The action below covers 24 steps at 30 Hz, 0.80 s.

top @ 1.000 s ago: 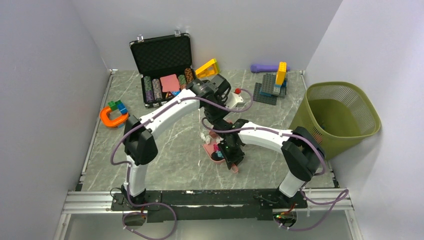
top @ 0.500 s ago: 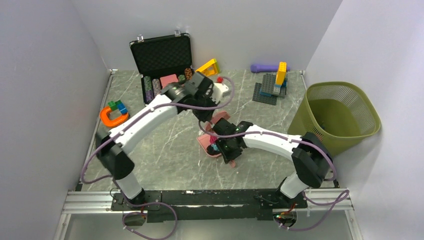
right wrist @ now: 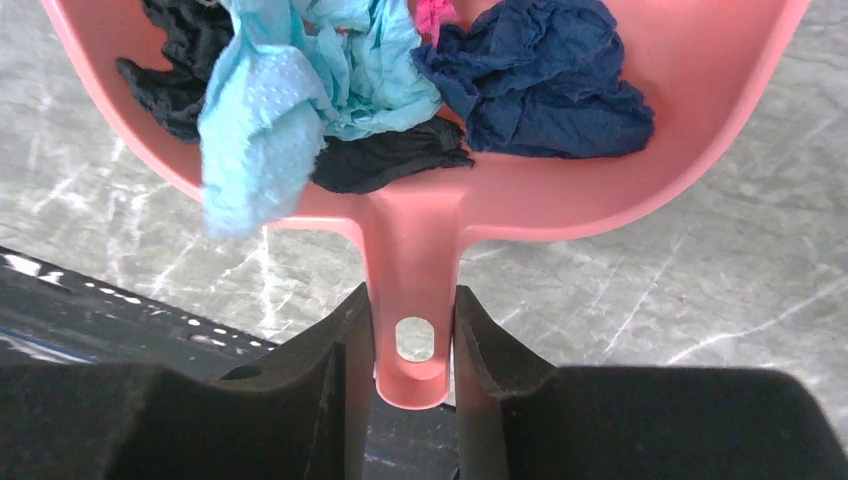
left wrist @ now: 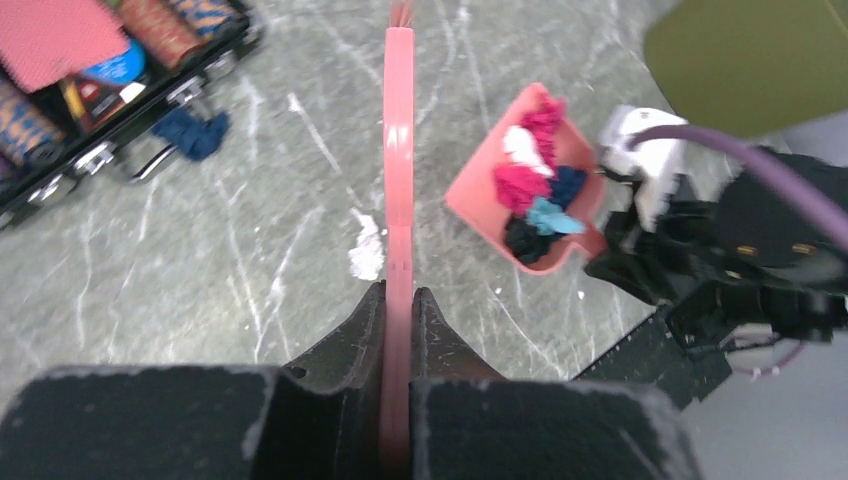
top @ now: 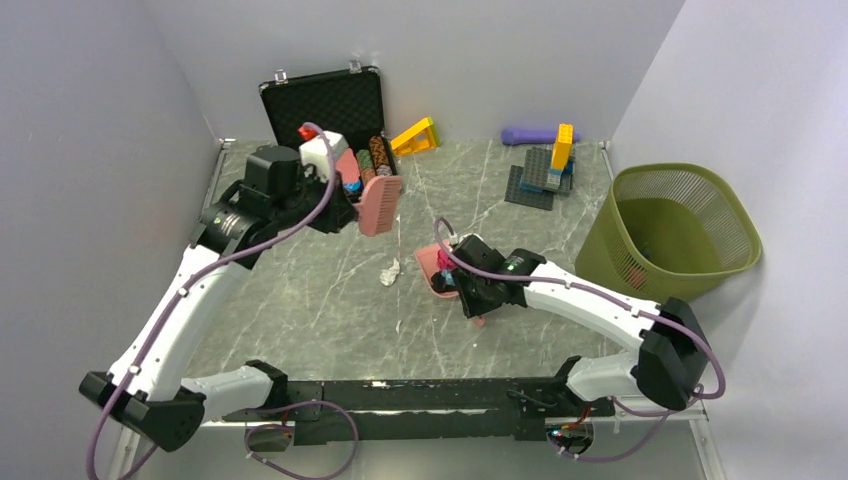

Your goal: Sweep away the paper scraps from the table

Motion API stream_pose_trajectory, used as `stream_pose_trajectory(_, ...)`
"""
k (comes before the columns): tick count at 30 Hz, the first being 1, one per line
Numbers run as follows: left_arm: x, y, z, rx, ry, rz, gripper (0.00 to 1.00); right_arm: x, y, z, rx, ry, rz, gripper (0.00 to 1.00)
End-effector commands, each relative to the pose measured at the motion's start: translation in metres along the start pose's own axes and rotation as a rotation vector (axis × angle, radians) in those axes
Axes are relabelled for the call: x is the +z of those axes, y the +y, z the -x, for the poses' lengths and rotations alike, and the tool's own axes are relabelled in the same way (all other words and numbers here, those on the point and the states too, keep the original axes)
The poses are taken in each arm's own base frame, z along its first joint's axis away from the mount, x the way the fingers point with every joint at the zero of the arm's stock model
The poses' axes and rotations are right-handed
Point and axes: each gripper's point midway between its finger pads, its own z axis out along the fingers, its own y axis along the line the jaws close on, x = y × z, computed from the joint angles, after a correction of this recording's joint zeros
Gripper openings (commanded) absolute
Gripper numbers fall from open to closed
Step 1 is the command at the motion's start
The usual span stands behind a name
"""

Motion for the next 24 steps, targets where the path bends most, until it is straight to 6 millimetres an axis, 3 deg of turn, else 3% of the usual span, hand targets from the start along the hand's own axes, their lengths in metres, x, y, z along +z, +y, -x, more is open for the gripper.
stream_pose_trajectory(1,-0.016,0.032,0.008,-0.136,-0.114,0.140,0.00,-0.041,-0.005,0.028,0.069,-0.086,-0.039,0.00)
stream_pose_trajectory(5,-0.025,0.050,-0.015,-0.196,-0.102,0.214,0.00,-0.088,-0.015,0.052,0.160,-0.147,-0.078,0.00)
stream_pose_trajectory(10,-0.029,0.047,-0.042,-0.229,-0.062,0.204,0.00,-0.144,-0.042,0.090,0.338,-0.238,-0.020,0.00)
stream_pose_trajectory(20,-0.050,0.044,-0.059,-0.197,-0.038,0.215,0.00,-0.265,-0.109,0.159,0.676,-0.548,0.105,0.00)
stream_pose_trajectory(24,-0.054,0.044,-0.070,-0.186,-0.017,0.220,0.00,-0.287,-0.131,0.179,0.825,-0.647,0.251,0.00)
